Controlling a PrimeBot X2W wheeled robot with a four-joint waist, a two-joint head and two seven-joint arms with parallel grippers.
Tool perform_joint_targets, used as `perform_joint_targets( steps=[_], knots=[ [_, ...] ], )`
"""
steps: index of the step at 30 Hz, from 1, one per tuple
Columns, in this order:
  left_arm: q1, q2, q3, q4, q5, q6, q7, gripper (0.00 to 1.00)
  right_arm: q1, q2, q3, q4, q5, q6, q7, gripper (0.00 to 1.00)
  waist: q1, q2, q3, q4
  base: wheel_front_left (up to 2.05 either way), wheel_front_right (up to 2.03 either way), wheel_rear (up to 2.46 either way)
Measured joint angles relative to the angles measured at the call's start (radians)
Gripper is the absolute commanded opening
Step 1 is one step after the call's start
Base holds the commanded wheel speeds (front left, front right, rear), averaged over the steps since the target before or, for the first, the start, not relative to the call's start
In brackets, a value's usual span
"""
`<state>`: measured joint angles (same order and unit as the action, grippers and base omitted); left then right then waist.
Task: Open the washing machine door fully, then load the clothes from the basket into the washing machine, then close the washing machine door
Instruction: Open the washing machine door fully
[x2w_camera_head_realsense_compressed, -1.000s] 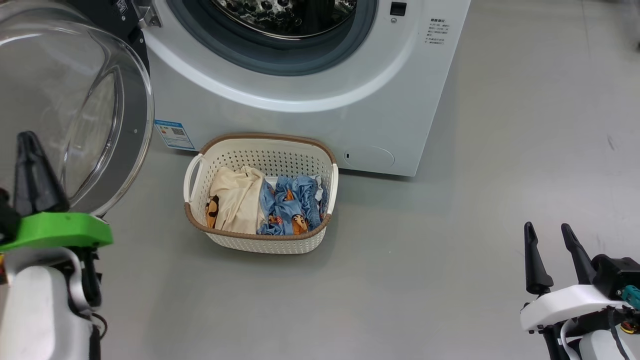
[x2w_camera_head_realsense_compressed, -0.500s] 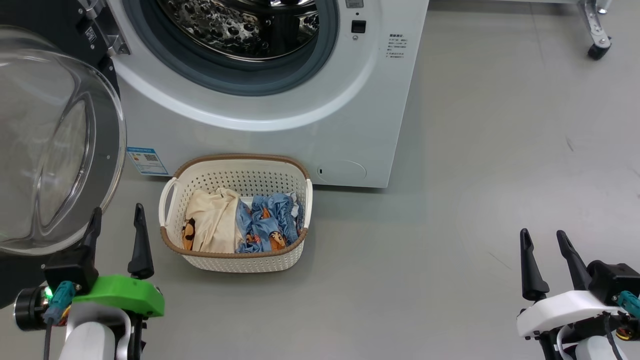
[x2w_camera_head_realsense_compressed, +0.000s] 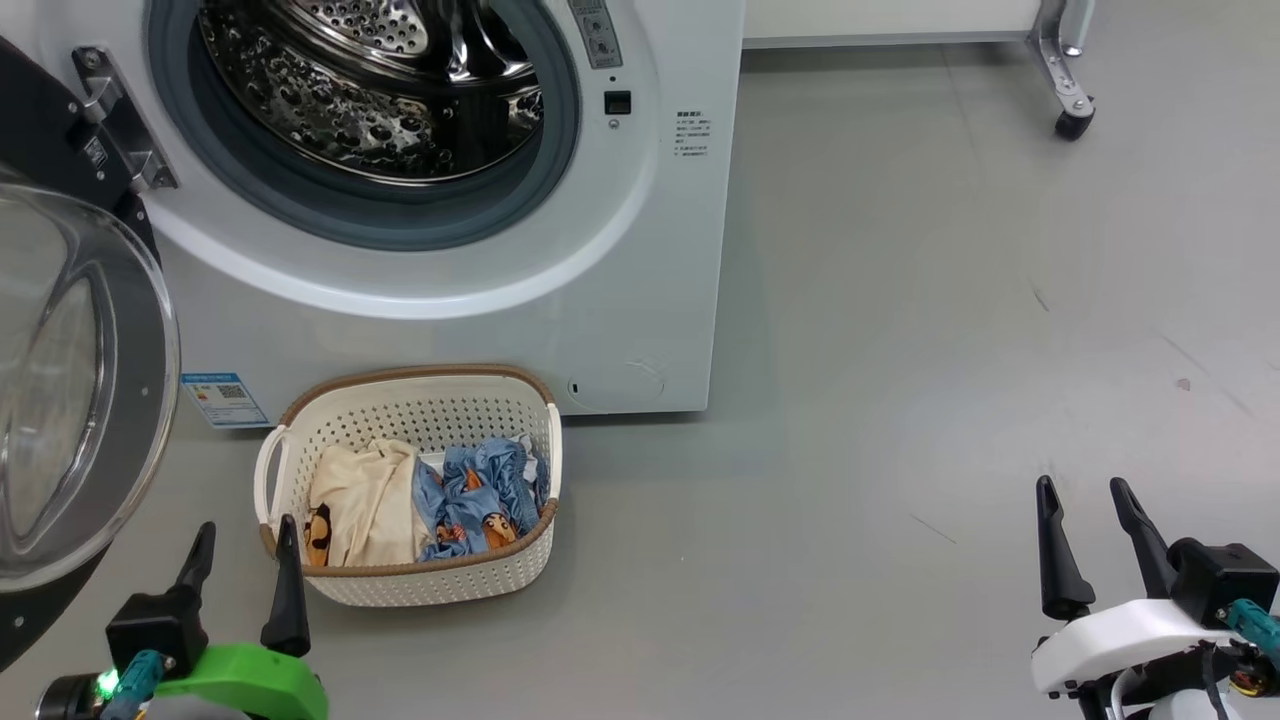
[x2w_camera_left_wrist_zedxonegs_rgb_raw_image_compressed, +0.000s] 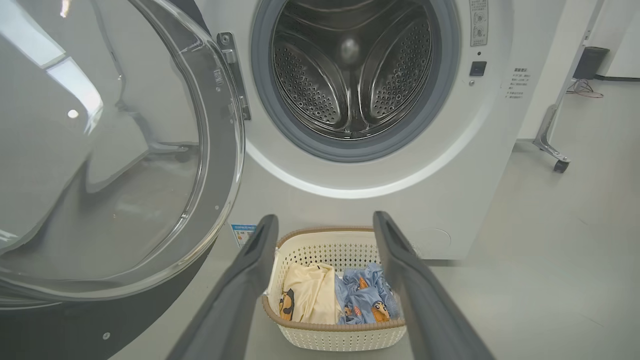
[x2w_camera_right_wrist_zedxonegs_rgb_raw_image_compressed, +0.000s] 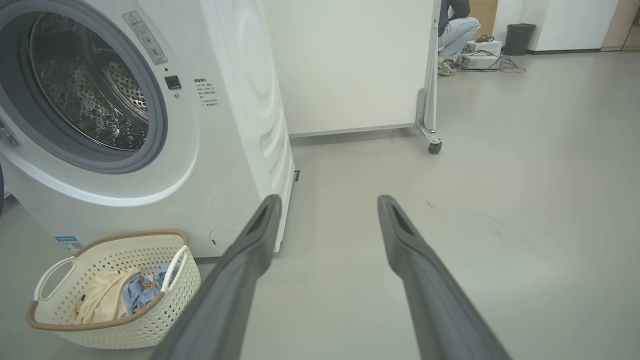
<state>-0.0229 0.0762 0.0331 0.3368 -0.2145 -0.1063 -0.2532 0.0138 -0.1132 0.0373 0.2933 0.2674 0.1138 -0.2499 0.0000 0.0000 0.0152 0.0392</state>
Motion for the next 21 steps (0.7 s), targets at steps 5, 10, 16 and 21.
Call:
perform_joint_targets(
  steps=[5,10,16,21],
  knots=[
    [0.039,-0.005,-0.003,0.009,-0.012,0.000,0.000,1.00,0.014,-0.001,0.000,-0.022,-0.007,0.000,0.000,1.00,0.0000,0.0000,-0.026,-0.033,0.00,0.00,0.00],
    [0.054,-0.005,-0.009,0.004,-0.007,-0.004,0.000,1.00,0.032,-0.006,-0.008,-0.049,-0.015,0.000,0.000,1.00,-0.0001,0.0000,-0.049,-0.054,0.00,0.00,0.00],
    [0.054,-0.008,-0.009,-0.013,-0.007,-0.005,0.000,1.00,0.040,-0.004,-0.008,-0.077,-0.023,0.000,0.000,1.00,0.0000,0.0000,-0.054,-0.056,0.00,0.00,0.00],
    [0.054,-0.013,-0.009,-0.020,-0.007,-0.005,0.000,1.00,0.053,0.000,-0.008,-0.086,-0.023,0.000,0.000,1.00,0.0000,0.0000,-0.052,-0.051,0.00,0.00,0.00]
  ],
)
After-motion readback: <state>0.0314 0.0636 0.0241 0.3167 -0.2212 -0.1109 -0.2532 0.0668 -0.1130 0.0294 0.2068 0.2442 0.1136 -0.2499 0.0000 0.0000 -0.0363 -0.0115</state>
